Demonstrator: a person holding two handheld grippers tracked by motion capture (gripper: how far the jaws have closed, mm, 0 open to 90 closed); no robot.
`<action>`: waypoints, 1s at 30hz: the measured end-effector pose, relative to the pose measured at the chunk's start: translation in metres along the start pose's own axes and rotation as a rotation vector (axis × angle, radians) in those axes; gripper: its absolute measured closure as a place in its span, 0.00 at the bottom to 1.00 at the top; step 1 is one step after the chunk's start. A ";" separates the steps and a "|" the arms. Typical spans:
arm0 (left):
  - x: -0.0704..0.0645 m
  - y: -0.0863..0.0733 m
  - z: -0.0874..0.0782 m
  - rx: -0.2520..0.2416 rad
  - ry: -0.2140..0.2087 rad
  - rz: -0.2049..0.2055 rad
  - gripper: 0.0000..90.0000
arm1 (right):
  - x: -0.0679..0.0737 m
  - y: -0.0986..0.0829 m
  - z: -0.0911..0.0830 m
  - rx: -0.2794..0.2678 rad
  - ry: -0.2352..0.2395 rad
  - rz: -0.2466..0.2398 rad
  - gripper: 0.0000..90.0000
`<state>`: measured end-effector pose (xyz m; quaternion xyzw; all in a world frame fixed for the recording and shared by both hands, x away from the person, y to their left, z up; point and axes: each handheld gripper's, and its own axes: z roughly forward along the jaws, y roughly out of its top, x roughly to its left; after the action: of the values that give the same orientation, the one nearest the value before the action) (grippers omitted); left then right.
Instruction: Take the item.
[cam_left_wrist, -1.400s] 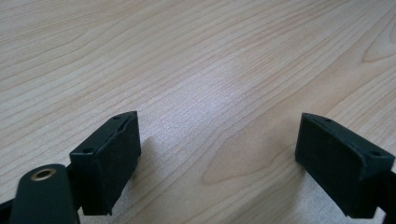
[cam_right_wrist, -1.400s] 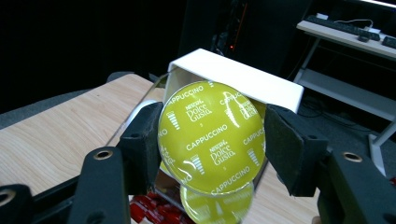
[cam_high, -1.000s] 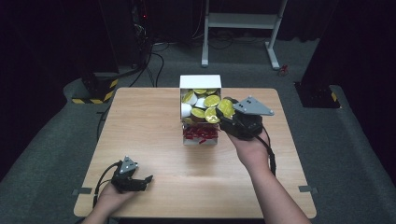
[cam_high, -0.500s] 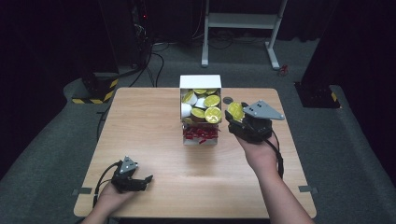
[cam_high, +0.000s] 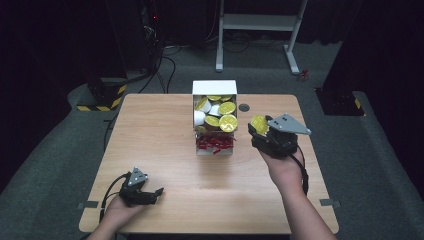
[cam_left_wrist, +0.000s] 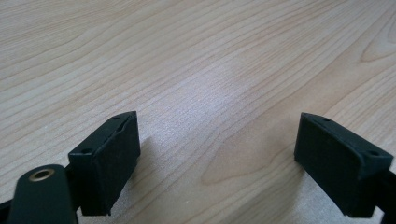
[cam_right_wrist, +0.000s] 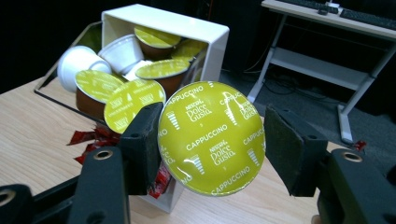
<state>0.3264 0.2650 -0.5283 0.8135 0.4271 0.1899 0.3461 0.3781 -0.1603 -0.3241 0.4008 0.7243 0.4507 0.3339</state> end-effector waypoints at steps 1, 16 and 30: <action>0.000 0.000 0.000 0.000 0.000 0.000 0.16 | -0.001 -0.002 0.000 -0.001 -0.002 0.008 0.45; 0.000 0.000 0.000 -0.001 -0.004 -0.006 0.16 | -0.014 -0.023 0.008 0.041 -0.035 0.025 0.45; 0.000 0.000 0.000 -0.001 -0.003 -0.006 0.16 | -0.029 -0.051 0.031 0.113 -0.069 0.052 0.45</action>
<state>0.3262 0.2647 -0.5285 0.8124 0.4287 0.1878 0.3478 0.4029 -0.1875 -0.3790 0.4531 0.7259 0.4036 0.3237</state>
